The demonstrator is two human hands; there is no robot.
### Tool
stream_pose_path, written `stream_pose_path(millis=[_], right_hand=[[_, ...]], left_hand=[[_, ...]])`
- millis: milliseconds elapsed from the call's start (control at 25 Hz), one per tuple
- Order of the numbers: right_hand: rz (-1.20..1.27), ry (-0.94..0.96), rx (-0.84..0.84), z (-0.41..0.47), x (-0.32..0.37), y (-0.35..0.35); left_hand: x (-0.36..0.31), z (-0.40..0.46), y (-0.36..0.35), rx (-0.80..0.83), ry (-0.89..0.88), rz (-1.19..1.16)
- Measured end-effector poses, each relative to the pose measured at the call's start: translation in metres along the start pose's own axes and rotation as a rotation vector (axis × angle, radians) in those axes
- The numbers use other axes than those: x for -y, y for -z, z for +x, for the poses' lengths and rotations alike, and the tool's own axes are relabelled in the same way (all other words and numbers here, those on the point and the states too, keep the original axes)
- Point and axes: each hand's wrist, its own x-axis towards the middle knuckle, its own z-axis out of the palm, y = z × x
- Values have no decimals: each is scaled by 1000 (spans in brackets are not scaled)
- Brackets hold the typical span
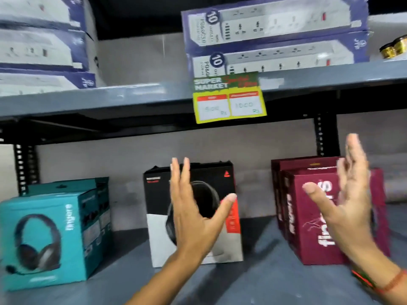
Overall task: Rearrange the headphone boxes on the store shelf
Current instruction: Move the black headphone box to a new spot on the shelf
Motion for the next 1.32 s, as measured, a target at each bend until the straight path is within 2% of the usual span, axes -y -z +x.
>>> stream_pose_path(millis=[80,200,320,400,520,640,760,1320], right_hand=[[43,-71,126,-11,3,-46],[-87,-353,327,-21,-14,-99],[-9,-703,457,-31,-36,-124],[129,-818,519,-39,-51,-125],[288,-969,568,-52,-65,-123],[267,-999,644,-55,-71,-125],[230,-994,672,-52,-75,-130],[200,-931,727,-53,-58,-141]], left_hand=[[31,8,39,-11,102,76],[85,17,89,87,351,87],[126,23,112,357,627,47],[144,18,115,532,746,-28],[168,9,116,683,903,-207],[184,2,109,783,949,-285],[193,-6,101,853,891,-299],[181,-9,103,768,924,-234]])
